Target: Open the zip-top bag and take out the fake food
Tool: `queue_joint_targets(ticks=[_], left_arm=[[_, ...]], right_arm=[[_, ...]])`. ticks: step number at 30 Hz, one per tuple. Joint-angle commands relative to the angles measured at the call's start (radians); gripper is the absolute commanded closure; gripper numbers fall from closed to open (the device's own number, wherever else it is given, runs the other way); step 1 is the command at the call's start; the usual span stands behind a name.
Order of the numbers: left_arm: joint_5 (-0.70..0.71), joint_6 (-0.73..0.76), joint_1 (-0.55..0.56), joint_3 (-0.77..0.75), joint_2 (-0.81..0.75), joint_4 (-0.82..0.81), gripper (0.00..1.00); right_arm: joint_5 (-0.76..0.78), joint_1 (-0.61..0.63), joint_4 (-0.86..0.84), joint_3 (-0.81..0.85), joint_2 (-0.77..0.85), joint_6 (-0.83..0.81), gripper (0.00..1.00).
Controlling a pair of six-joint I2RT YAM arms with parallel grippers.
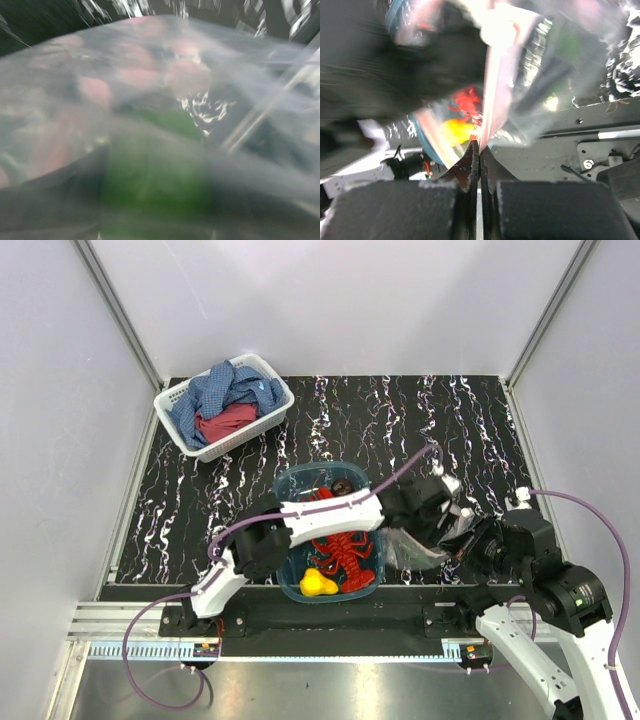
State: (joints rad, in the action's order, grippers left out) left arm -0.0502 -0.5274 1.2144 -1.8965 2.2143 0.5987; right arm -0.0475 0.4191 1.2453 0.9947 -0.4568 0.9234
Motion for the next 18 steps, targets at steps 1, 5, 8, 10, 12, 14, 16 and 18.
queue_joint_targets(ticks=[1, 5, 8, 10, 12, 14, 16, 18], left_arm=[[-0.005, 0.055, -0.052, -0.165, -0.130, 0.096, 1.00], [-0.061, 0.084, -0.064, -0.194, -0.156, 0.116, 1.00], [-0.138, 0.112, -0.069, -0.204, -0.163, 0.112, 1.00], [-0.167, 0.119, -0.073, -0.205, -0.174, 0.110, 1.00], [-0.221, 0.136, -0.081, -0.213, -0.174, 0.102, 1.00], [-0.251, 0.173, -0.078, -0.210, -0.177, 0.101, 1.00], [-0.231, 0.176, -0.079, -0.187, -0.183, 0.111, 1.00], [-0.206, 0.175, -0.079, -0.139, -0.192, 0.119, 1.00]], right_arm=[[0.125, 0.004, -0.001, 0.044, -0.035, 0.009, 1.00], [0.224, 0.004, 0.019, 0.079, -0.066, 0.048, 1.00], [0.277, 0.004, 0.013, 0.114, -0.100, 0.064, 1.00], [0.313, 0.006, 0.008, 0.136, -0.132, 0.066, 1.00], [0.348, 0.004, 0.016, 0.179, -0.172, 0.065, 1.00], [0.380, 0.004, 0.010, 0.232, -0.193, 0.040, 1.00], [0.391, 0.004, -0.001, 0.269, -0.227, 0.014, 1.00], [0.409, 0.004, 0.002, 0.312, -0.265, -0.009, 1.00]])
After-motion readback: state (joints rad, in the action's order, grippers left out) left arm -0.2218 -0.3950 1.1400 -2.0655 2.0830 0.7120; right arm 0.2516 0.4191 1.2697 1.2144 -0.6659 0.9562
